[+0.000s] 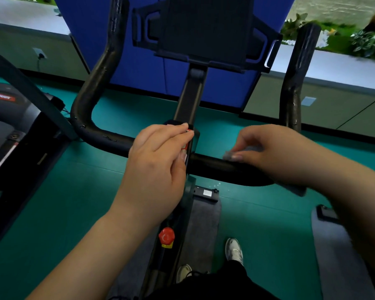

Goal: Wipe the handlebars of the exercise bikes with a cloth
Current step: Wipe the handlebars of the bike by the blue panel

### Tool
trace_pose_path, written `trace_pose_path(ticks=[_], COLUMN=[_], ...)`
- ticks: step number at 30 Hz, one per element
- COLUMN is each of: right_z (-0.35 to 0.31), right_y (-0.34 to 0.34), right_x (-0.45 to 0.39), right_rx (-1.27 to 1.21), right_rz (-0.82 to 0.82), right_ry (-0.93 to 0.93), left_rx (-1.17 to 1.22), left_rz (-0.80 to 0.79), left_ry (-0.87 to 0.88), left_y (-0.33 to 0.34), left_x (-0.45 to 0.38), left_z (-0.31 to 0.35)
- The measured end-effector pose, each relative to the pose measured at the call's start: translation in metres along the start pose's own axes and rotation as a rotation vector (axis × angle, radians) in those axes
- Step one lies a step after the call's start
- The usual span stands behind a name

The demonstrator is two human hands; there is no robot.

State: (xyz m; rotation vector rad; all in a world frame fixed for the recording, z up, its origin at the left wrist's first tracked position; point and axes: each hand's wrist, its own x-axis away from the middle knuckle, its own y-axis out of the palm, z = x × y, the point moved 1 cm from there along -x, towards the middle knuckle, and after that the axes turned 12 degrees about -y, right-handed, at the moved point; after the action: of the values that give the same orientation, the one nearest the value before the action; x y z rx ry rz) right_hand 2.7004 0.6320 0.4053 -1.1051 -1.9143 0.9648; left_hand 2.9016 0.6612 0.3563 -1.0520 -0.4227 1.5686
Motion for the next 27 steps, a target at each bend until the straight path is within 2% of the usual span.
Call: trace_pose_path(ticks=[2,4,6,9,14,21,27], right_z=[0.000,-0.012,-0.026,-0.023,-0.002,-0.018,0.006], right_y=[0.002,0.016,0.036,0.062,0.074,0.090,0.097], right_x=[0.004,0.004,0.007,0.018,0.039,0.020,0.045], right_rx=[-0.016,-0.047,0.022,0.149,0.214,0.240,0.267], right_rz=[0.049,0.211,0.411,0.602,0.731,0.811,0.893], right_ry=[-0.013,-0.096,-0.277,-0.500,-0.562,-0.670,-0.604], left_rx=[0.005,0.010,0.012,0.009,0.001,-0.007,-0.024], left_rz=[0.016,0.038,0.045,0.037,0.039,0.050,0.026], left_ry=[-0.001,0.002,0.010,0.022,0.016,0.021,0.011], left_y=[0.000,0.000,0.001,0.001,0.002,0.002,0.002], left_x=[0.000,-0.001,-0.001,-0.001,0.000,-0.001,-0.001], left_z=[-0.001,-0.003,-0.003,-0.003,-0.003,-0.003,-0.002])
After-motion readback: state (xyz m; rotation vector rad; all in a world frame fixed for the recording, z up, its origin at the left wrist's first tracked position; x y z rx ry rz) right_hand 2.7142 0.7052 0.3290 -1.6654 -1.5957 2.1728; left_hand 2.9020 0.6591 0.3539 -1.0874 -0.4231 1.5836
